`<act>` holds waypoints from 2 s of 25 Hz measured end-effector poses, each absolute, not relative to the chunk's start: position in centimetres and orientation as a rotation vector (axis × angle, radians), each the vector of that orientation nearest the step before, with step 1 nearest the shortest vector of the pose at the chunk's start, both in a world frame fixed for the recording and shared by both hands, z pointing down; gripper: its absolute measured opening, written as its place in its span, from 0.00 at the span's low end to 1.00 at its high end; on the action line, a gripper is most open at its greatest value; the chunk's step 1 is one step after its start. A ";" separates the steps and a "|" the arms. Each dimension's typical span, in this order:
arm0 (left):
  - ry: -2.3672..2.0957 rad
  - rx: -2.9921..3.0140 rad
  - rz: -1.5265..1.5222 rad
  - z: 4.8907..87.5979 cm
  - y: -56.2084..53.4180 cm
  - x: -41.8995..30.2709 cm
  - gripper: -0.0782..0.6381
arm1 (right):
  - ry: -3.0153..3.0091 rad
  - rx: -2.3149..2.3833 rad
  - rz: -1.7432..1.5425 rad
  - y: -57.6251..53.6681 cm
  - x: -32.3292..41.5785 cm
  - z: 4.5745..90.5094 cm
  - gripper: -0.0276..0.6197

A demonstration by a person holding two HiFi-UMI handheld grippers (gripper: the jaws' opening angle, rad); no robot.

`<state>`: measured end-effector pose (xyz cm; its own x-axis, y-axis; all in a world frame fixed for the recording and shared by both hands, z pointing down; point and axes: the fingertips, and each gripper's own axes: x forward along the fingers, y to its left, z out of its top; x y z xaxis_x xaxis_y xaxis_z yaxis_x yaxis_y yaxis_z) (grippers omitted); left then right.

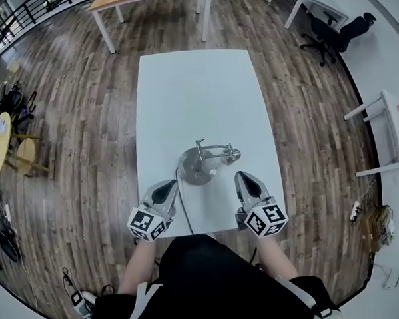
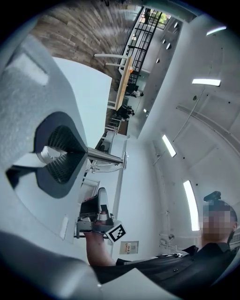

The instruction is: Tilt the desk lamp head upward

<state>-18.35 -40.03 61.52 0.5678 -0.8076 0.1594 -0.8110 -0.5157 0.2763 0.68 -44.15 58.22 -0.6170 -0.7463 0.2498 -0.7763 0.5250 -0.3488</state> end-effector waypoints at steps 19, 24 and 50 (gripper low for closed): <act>-0.925 2.629 0.599 71.8 -46.2 -13.2 0.45 | -2.519 1.456 0.892 -43.3 0.8 62.0 0.05; -0.843 2.679 0.710 73.8 -46.0 -12.8 0.45 | -2.498 1.453 0.844 -43.1 0.8 61.9 0.05; -0.801 2.706 0.748 74.6 -45.5 -11.6 0.45 | -2.357 1.365 2.833 -50.5 -0.2 63.1 0.30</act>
<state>-11.61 -45.49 74.58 0.7218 -0.4458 0.5294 -0.5586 -0.8269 0.0653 -0.17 -50.47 63.15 -0.4993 -0.8664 0.0015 0.1563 -0.0918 -0.9834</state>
